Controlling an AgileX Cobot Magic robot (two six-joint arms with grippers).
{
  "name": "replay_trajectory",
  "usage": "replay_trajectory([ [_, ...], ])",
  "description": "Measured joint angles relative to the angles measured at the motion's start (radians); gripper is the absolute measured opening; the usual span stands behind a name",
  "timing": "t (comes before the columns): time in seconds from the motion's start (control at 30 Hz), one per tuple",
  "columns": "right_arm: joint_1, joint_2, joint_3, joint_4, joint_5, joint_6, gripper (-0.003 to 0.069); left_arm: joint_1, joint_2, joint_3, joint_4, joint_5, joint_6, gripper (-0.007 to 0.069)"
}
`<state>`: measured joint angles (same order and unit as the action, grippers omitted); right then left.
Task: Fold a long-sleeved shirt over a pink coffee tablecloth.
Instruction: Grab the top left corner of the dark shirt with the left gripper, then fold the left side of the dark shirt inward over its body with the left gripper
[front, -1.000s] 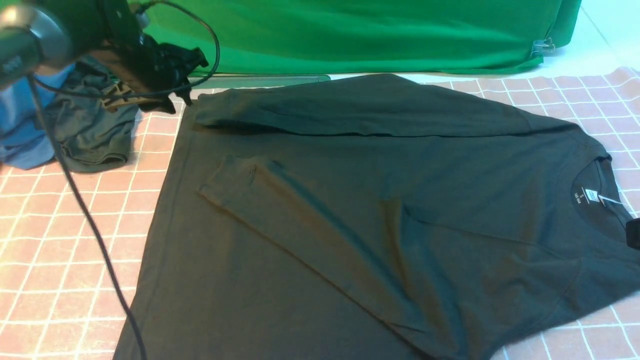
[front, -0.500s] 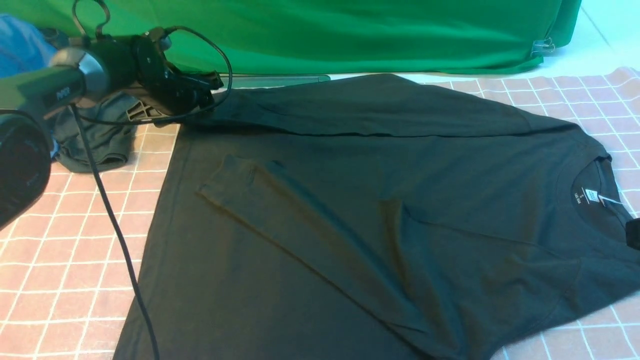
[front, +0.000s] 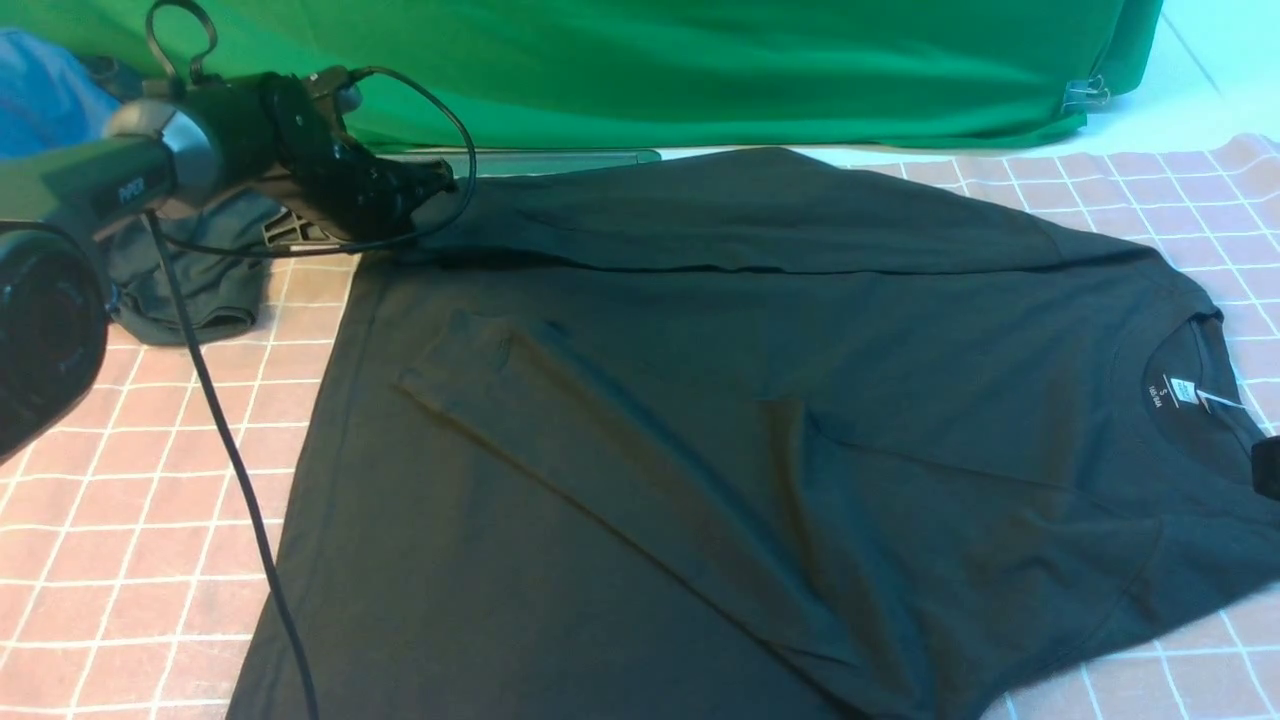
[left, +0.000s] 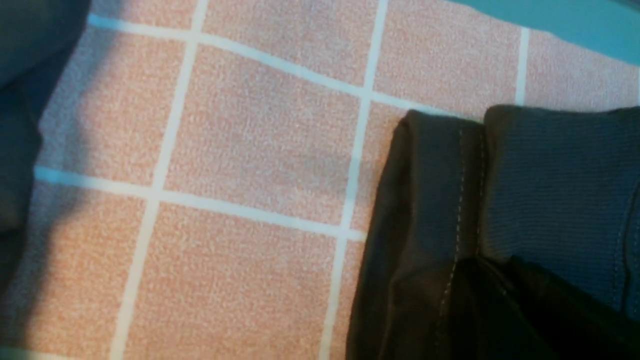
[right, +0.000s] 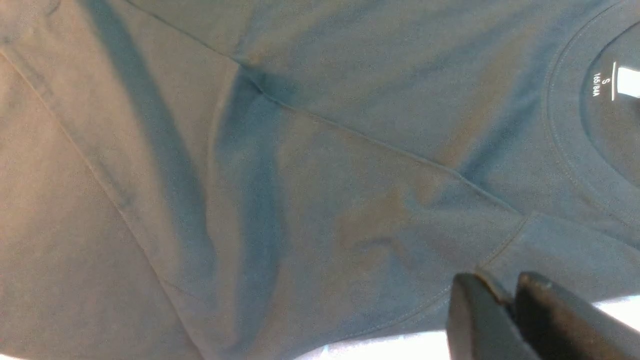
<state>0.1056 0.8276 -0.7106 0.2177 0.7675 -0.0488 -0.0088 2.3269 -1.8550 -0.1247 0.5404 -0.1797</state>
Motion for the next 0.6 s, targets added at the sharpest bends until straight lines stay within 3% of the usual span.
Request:
replay_trajectory([
  [0.43, 0.0, 0.0, 0.0, 0.0, 0.0, 0.0, 0.0144, 0.0, -0.15, 0.0, 0.024, 0.129, 0.011, 0.0029],
  [0.6, 0.0, 0.0, 0.0, 0.0, -0.001, 0.0, 0.0144, 0.0, -0.214, 0.0, 0.024, 0.259, 0.015, 0.0029],
])
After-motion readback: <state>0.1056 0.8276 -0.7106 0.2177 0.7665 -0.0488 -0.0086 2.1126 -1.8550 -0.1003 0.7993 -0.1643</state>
